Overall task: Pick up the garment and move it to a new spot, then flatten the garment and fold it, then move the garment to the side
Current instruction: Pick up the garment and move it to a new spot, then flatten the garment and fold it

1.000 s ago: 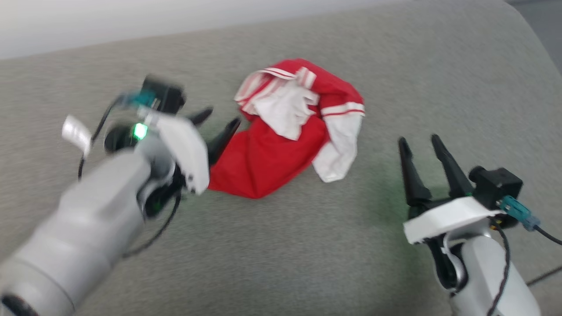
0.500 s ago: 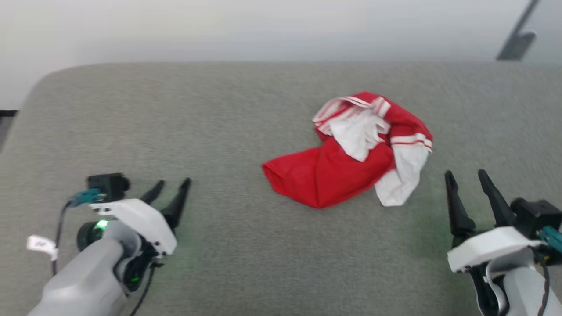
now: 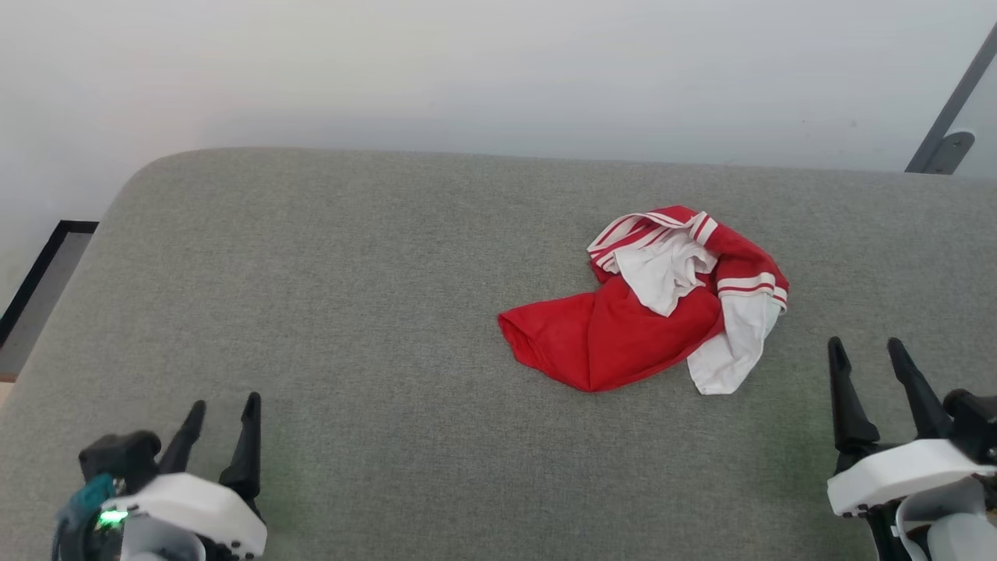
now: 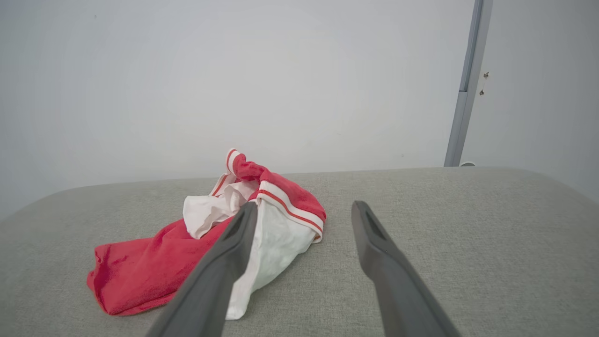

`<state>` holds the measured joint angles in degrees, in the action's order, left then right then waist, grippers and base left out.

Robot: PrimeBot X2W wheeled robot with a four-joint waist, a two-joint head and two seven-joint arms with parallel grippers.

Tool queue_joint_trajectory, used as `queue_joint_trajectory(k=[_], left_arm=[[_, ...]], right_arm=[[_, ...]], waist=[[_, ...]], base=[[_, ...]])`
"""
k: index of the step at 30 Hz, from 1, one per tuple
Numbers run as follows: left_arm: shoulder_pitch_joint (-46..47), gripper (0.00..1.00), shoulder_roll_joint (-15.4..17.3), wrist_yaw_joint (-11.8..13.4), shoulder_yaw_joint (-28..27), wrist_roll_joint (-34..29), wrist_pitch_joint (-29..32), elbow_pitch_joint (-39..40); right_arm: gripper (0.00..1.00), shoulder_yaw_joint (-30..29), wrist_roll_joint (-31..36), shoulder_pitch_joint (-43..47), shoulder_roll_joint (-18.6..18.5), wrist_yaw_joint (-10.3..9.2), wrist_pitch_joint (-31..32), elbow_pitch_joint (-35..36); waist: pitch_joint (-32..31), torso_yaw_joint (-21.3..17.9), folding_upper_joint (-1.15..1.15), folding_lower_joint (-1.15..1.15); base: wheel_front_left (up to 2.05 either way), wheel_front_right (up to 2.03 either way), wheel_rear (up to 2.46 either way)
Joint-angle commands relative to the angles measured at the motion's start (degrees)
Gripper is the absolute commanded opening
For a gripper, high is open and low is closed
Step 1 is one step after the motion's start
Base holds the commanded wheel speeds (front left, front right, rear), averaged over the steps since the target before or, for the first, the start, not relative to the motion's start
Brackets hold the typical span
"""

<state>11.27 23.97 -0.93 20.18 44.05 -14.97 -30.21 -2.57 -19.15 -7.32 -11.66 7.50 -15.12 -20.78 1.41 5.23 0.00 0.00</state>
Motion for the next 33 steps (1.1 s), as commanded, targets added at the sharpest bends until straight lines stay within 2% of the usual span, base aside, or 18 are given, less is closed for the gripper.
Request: queue_joint_trajectory(k=[1, 4, 5, 6, 12, 16, 22, 33], left_arm=[[-2.94, 1.00, -1.39, 0.33, -3.80, -5.06, -0.30, 3.52], [-7.07, 1.00, -4.11, 0.66, -10.05, -13.56, -0.30, 10.22], [-8.61, 1.00, -5.25, 0.34, -11.76, -15.89, -0.31, 12.02], [-10.76, 1.00, -6.79, -0.40, -14.77, -20.77, -0.30, 15.28], [-13.69, 1.00, -10.77, -3.89, -19.88, -29.14, -0.31, 19.99], [-14.02, 1.00, -12.72, -5.38, -21.19, -30.81, -0.30, 20.27], [-14.07, 1.00, -14.21, -6.21, -21.84, -31.93, -0.30, 19.19], [-13.92, 1.00, -14.63, -6.60, -21.59, -31.99, -0.31, 19.01]], right_arm=[[1.00, -0.51, 0.13, 0.99, -0.11, -0.02, -0.02, 0.53], [1.00, -0.64, 0.39, 0.77, 0.24, -0.02, -0.02, 1.40], [1.00, -0.63, 0.45, 0.75, 0.41, -0.02, -0.02, 1.56], [1.00, -0.48, 0.66, 0.65, 0.69, -0.02, -0.02, 2.28], [1.00, 0.19, 1.00, 0.63, 1.07, -0.02, -0.02, 4.64], [1.00, 0.45, 1.01, 1.15, 1.31, -0.02, -0.02, 5.19], [1.00, 0.30, 1.02, 1.74, 1.55, -0.02, -0.02, 4.70], [1.00, 0.20, 1.04, 1.61, 1.47, -0.02, -0.02, 4.66]], waist=[[-0.12, -0.06, 0.00, 0.00], [-0.19, -0.29, 0.00, 0.00], [-0.24, -0.38, 0.00, 0.00], [-0.34, -0.54, 0.00, 0.00], [-0.91, -0.87, 0.00, 0.00], [-1.17, -1.12, 0.00, 0.00], [-1.21, -1.38, 0.00, 0.00], [-1.14, -1.35, 0.00, 0.00]], base=[[0.00, 0.00, 0.00], [0.00, 0.00, 0.00], [0.00, 0.00, 0.00], [0.00, 0.00, 0.00], [0.00, 0.00, 0.00], [0.00, 0.00, 0.00], [0.00, 0.00, 0.00], [0.00, 0.00, 0.00]])
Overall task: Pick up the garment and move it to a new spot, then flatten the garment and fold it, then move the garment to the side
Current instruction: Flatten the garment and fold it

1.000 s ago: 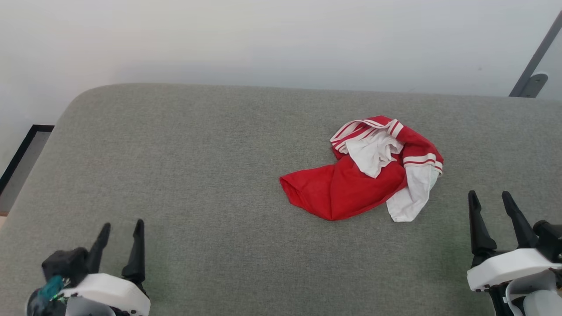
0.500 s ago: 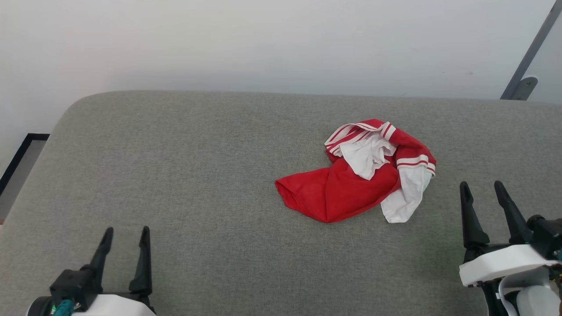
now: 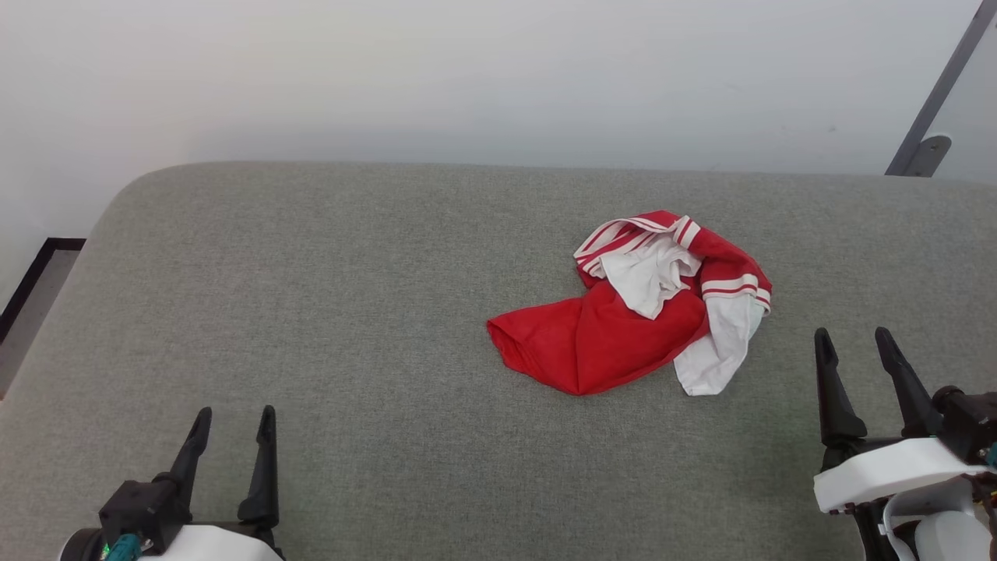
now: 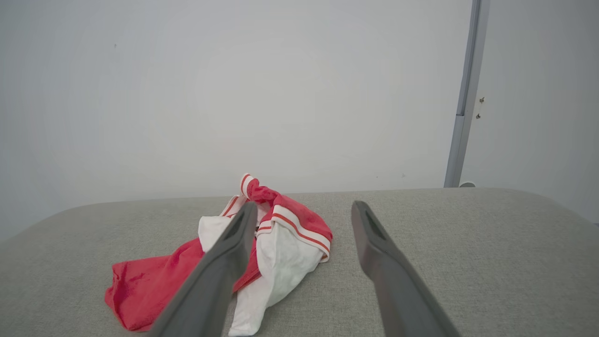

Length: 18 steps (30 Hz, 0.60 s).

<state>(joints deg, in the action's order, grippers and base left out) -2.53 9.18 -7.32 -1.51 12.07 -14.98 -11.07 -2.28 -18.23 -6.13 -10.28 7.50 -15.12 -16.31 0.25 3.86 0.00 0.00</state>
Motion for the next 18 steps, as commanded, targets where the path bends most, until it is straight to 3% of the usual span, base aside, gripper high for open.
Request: queue_joint_trajectory(k=[1, 5, 8, 12, 18], left_arm=[[-0.04, 1.00, 0.16, -0.21, 0.23, 0.11, -0.30, -0.12], [0.42, 1.00, -0.48, -0.22, 0.52, 0.62, -0.30, -0.26], [0.92, 1.00, -1.25, -0.22, 0.37, 1.10, -0.30, -0.50], [2.07, 1.00, -2.43, -0.23, 0.91, 1.55, -0.30, -0.82], [4.72, 1.00, -3.82, -0.22, 2.31, 2.07, -0.30, -2.28]], right_arm=[[1.00, -0.07, 0.10, 0.43, 0.06, -0.02, -0.02, 0.04], [1.00, 0.52, 0.08, 0.12, -0.37, -0.02, 2.71, -1.51], [1.00, 2.50, 1.11, -1.53, -1.90, -0.02, 8.15, -2.83], [1.00, 7.33, 0.89, -5.03, -5.50, -0.02, 18.72, -2.99], [1.00, 14.32, -3.09, -10.77, -11.96, -0.02, 40.22, 0.28]], waist=[[0.09, 0.07, 0.00, 0.00], [0.74, 0.51, 0.00, 0.00], [1.95, 0.85, 0.00, 0.00], [4.57, 1.51, 0.00, 0.00], [8.36, 2.95, 0.00, 0.00]], base=[[0.00, 0.00, 0.00], [0.00, 0.00, 0.00], [0.00, 0.00, 0.00], [0.00, 0.00, 0.00], [0.00, 0.00, 0.00]])
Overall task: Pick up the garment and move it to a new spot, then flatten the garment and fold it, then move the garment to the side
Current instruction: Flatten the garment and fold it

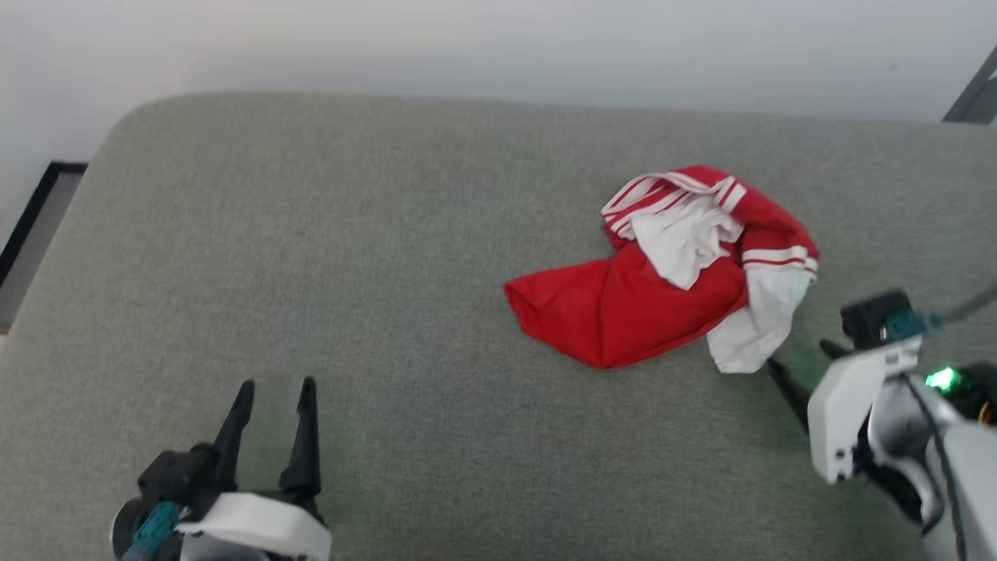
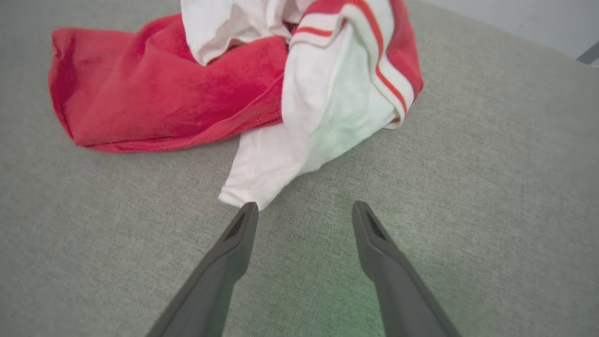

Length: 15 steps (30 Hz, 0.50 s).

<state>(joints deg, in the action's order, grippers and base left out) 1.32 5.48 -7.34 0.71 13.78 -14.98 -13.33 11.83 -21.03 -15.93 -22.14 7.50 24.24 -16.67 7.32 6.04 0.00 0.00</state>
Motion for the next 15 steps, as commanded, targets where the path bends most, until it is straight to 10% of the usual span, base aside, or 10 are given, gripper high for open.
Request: queue_joint_trajectory(k=[1, 13, 15], left_arm=[[1.27, 1.00, -0.39, -0.15, 0.27, 0.42, -0.31, -0.11], [5.18, 1.00, -2.21, -0.16, 1.93, 1.82, -0.30, -1.32], [5.60, 1.00, -2.29, -0.16, 1.81, 1.92, -0.30, -1.49]], right_arm=[[1.00, 0.92, -0.75, -1.77, -0.86, -0.02, 3.80, 1.62], [1.00, 0.15, 0.31, -5.77, -1.70, -0.02, 21.28, 6.51], [0.60, -0.21, 0.77, -5.55, -1.37, -0.02, 21.63, 6.84]], waist=[[1.87, 1.00, 0.00, 0.00], [7.15, 3.37, 0.00, 0.00], [7.60, 3.45, 0.00, 0.00]], base=[[0.00, 0.00, 0.00], [0.00, 0.00, 0.00], [0.00, 0.00, 0.00]])
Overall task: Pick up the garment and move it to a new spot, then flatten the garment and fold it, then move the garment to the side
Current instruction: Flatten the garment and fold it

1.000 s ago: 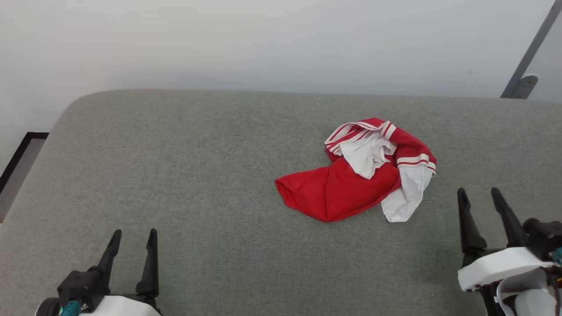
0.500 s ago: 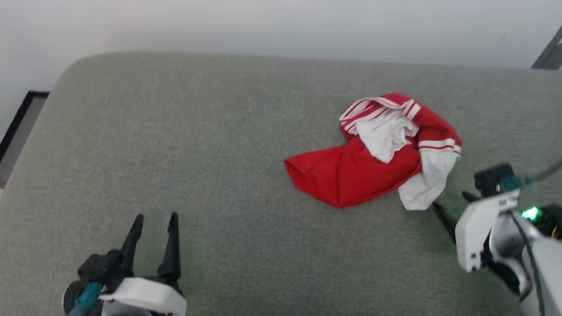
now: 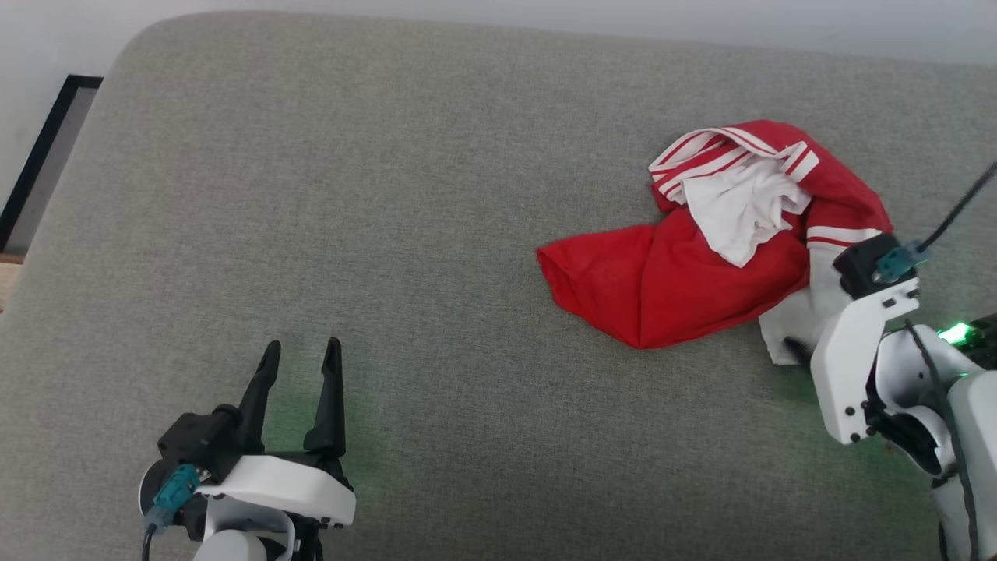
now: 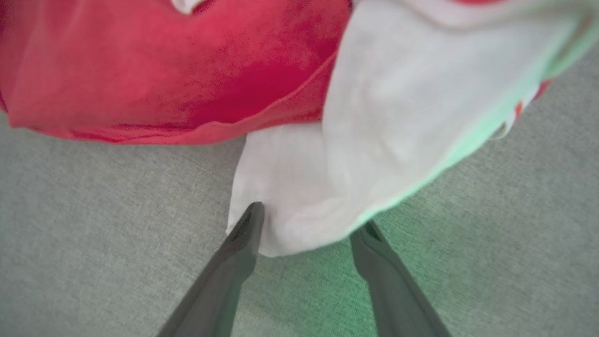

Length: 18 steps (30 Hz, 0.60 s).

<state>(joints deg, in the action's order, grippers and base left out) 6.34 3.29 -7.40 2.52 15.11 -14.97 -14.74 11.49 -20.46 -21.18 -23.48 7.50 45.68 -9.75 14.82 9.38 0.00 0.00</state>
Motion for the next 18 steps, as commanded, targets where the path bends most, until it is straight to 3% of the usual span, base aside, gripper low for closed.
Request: queue_joint_trajectory(k=[1, 10, 18], left_arm=[[0.72, 1.00, -0.16, -0.10, -0.13, 0.60, -0.32, -0.10], [1.78, 1.00, -0.25, -0.11, 0.33, 0.62, -0.31, -0.39], [2.75, 1.00, -0.26, -0.11, 2.01, 0.87, -0.31, -0.24]], right_arm=[[0.01, -0.49, 0.37, -0.26, 0.35, -0.02, -0.25, 0.10], [0.00, -6.58, 1.22, 0.57, -0.30, -0.02, -1.43, 1.68], [0.00, -20.69, 0.27, 2.18, -4.64, -0.02, 1.24, 3.65]], waist=[[0.27, 0.05, 0.00, 0.00], [0.42, -2.40, 0.00, 0.00], [1.73, -3.72, 0.00, 0.00]], base=[[0.00, 0.00, 0.00], [0.00, 0.00, 0.00], [0.00, 0.00, 0.00]])
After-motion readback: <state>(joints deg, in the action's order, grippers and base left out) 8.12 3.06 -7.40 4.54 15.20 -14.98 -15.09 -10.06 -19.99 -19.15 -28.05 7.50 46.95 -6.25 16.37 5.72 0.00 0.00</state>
